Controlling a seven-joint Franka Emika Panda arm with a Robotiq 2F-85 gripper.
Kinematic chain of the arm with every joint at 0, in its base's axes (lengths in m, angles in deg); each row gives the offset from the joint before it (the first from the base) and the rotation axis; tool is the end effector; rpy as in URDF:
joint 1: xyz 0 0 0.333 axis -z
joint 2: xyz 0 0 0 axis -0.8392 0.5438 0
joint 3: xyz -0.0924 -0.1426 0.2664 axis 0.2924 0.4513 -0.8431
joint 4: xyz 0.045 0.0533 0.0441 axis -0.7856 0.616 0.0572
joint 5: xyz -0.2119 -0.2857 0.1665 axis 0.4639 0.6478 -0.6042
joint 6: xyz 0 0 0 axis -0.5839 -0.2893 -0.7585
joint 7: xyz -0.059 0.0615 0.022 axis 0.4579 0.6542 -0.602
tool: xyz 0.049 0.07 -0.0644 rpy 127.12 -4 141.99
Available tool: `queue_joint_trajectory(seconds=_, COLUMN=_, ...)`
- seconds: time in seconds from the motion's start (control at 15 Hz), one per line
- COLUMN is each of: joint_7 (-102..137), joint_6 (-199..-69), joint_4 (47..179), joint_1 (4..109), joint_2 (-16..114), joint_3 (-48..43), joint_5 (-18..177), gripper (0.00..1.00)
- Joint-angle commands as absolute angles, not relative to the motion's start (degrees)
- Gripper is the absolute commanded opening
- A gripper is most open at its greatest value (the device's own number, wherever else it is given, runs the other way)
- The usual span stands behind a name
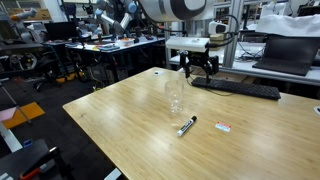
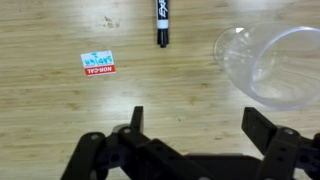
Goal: Take the marker out of the glass and place it on the table
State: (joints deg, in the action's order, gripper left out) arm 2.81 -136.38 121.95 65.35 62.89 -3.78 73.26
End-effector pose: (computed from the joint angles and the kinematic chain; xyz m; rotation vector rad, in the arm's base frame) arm 0.6577 -0.1205 0.2699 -3.1368 0.0543 -0.1397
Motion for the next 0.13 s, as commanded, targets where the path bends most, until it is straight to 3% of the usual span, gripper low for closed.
queue_joint_trajectory(seconds=0.0, joint_7=8.07, joint_6=-142.23, joint_4=131.45, joint_1=62.37, joint_2=54.95, joint_3=-1.84, joint_5=77.48, gripper=1.00)
queue_joint_trajectory(seconds=0.07, joint_7=9.70, joint_6=-142.75, joint_4=132.93, joint_1=61.64, joint_2=53.39, joint_3=-1.55, joint_5=78.84, gripper=1.00)
